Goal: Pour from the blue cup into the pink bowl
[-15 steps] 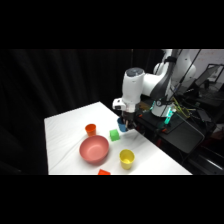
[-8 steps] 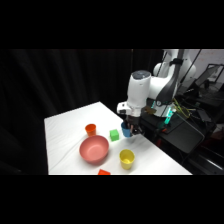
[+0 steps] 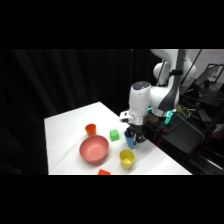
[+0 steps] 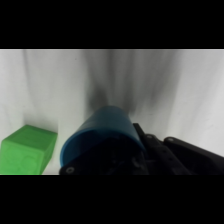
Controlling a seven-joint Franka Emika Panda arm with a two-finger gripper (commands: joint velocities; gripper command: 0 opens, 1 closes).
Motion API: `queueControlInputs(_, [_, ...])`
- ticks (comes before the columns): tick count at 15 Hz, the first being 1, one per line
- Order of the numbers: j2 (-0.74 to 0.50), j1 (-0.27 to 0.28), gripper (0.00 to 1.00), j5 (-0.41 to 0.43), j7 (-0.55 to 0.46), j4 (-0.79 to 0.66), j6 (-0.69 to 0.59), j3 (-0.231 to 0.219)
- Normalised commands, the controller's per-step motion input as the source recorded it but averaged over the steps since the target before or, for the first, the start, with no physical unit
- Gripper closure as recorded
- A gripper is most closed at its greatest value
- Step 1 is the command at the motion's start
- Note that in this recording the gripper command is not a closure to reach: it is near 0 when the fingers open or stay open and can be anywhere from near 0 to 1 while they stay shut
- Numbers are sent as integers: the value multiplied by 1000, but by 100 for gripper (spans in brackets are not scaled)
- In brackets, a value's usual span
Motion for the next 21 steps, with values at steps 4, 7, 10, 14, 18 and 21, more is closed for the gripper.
queueControlInputs(4, [82,-74,0,155,-241,72,216,38])
queueControlInputs(7, [18,78,0,-56,-54,17,193,-146])
queueControlInputs(10, [-69,155,0,-141,35,-28,99,-193])
queueControlInputs(14, [-515,29,0,-46,-97,-181,-256,-29])
queueControlInputs(18, [-823,-195,0,356,-472,-169,-571,180])
queueControlInputs(21, [-742,-41,0,186,-270,-39,-666,-47])
